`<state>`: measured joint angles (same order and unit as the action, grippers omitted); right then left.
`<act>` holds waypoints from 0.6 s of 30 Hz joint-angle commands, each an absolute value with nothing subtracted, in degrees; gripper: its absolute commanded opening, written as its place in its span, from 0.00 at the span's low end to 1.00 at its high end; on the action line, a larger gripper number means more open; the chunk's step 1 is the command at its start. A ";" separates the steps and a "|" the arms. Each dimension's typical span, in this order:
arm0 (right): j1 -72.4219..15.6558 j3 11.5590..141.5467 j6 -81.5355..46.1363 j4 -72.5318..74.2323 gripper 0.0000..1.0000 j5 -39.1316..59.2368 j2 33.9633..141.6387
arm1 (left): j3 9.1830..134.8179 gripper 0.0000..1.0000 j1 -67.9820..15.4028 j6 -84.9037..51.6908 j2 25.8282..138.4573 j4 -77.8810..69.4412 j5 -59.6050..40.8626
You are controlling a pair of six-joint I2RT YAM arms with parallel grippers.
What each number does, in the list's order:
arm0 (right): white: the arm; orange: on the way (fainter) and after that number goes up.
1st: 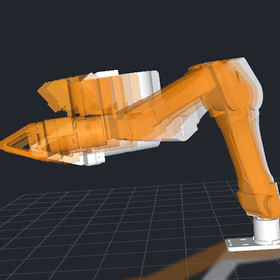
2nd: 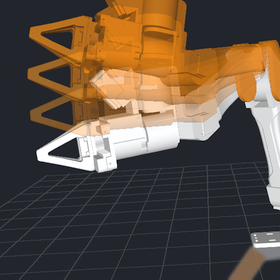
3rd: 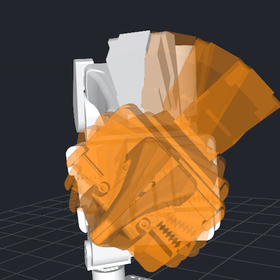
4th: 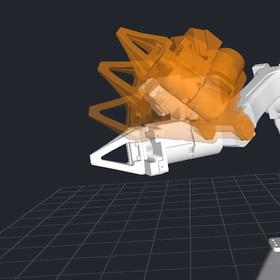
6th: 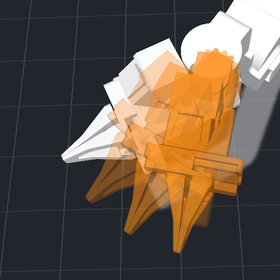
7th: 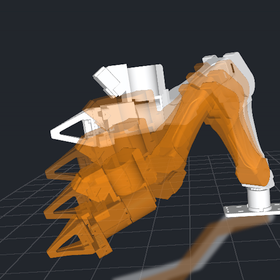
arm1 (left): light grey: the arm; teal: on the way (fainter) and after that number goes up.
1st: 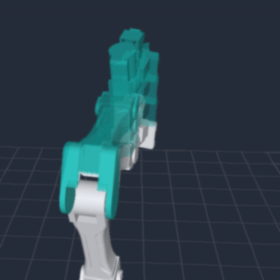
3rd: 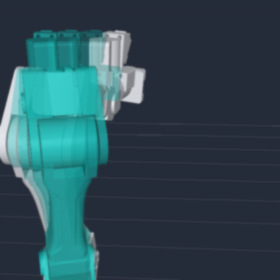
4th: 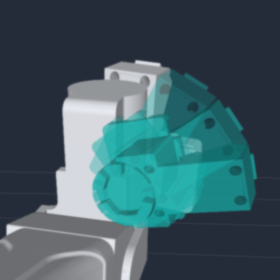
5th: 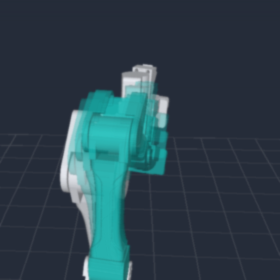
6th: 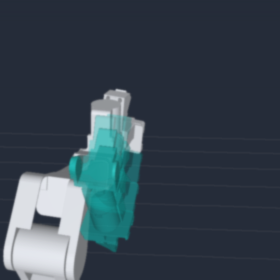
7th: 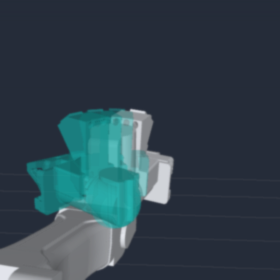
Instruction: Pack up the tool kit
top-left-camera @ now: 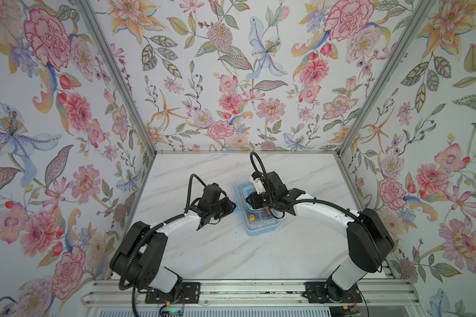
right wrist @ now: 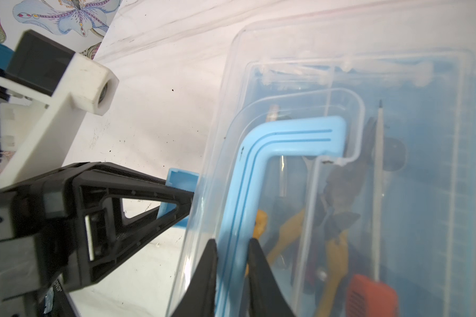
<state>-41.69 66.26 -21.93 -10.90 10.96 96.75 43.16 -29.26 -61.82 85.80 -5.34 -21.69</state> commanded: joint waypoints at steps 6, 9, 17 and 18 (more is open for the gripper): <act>-42.80 60.92 -21.80 -26.10 0.20 11.94 103.35 | 44.76 0.29 -29.86 -63.81 84.03 -6.71 -24.88; -42.79 60.91 -21.92 -25.92 0.20 12.22 103.38 | 44.65 0.33 -29.82 -63.98 83.34 -6.52 -24.34; -42.93 61.00 -21.92 -25.93 0.20 12.18 103.08 | 44.80 0.34 -30.06 -63.46 82.27 -5.59 -23.23; -42.90 61.00 -21.89 -25.93 0.20 12.28 103.15 | 44.82 0.34 -30.05 -63.46 82.27 -5.52 -23.20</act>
<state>-41.69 66.26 -21.93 -10.90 10.98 96.75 43.18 -29.50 -63.51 83.77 -6.13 -23.57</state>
